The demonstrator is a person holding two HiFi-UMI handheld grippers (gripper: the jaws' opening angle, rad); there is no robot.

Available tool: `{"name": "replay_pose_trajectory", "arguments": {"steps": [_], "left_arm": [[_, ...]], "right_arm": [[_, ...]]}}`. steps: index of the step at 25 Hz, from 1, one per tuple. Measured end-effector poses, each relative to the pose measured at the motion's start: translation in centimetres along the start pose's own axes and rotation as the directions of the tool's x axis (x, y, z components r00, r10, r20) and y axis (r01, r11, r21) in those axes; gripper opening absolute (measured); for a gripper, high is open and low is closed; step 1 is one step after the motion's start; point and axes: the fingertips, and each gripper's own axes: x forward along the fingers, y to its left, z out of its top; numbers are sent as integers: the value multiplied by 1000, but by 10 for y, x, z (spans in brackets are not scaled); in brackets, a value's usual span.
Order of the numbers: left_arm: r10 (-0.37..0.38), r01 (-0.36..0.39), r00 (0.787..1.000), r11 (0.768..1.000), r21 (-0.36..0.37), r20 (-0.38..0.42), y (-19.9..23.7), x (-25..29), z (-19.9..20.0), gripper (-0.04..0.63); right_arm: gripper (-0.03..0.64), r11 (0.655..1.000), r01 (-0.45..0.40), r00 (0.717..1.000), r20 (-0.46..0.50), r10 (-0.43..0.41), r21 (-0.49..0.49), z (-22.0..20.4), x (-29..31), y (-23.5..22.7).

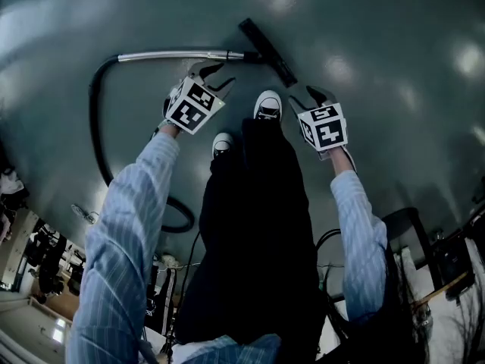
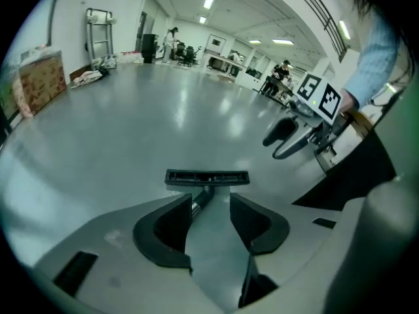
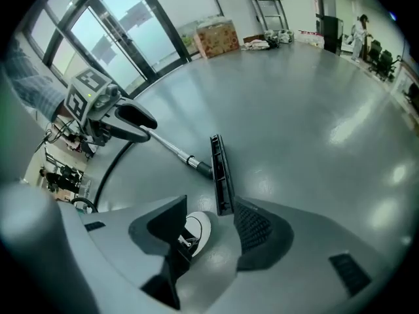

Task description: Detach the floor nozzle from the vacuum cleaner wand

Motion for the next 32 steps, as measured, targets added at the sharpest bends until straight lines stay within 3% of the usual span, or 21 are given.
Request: {"name": "replay_pose_trajectory", "arguments": {"steps": [5, 13, 20, 23, 28, 32], "left_arm": [[9, 23, 988, 979, 202, -153, 20, 69, -43, 210], [94, -15, 966, 949, 314, -241, 51, 141, -82, 212], [120, 69, 931, 869, 490, -345, 57, 157, -91, 212], [160, 61, 913, 855, 515, -374, 64, 162, -95, 210], [214, 48, 876, 852, 521, -432, 73, 166, -98, 203], [194, 82, 861, 858, 506, -470, 75, 167, -105, 192]], "right_arm": [[254, 998, -2, 1000, 5, 2, -67, 5, 51, -12], [267, 993, 38, 992, -116, -51, -109, -26, 134, -27], [267, 994, 86, 993, -80, -91, -74, -15, 146, -33], [265, 989, 126, 989, -67, -131, -72, -11, 151, -38], [241, 985, 165, 984, -62, -168, -46, 1, 149, -39], [230, 976, 193, 980, -33, -197, -96, 3, 146, -41]]}}
